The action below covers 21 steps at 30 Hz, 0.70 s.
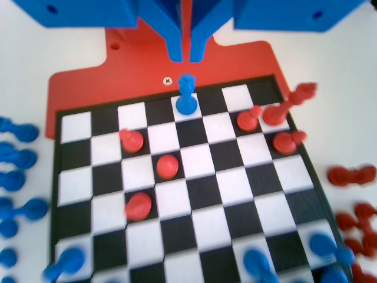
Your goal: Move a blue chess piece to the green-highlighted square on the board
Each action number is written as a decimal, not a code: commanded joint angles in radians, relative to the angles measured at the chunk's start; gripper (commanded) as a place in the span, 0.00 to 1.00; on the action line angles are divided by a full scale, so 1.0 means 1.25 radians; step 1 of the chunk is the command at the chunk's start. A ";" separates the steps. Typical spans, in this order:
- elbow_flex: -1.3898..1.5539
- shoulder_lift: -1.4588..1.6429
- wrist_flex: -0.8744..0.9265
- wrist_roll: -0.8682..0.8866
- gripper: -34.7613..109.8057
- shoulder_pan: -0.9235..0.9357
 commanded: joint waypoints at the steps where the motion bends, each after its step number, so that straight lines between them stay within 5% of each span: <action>1: -0.075 0.015 0.002 -0.013 0.27 0.006; 21: -0.058 -0.039 -0.053 -0.036 0.31 0.018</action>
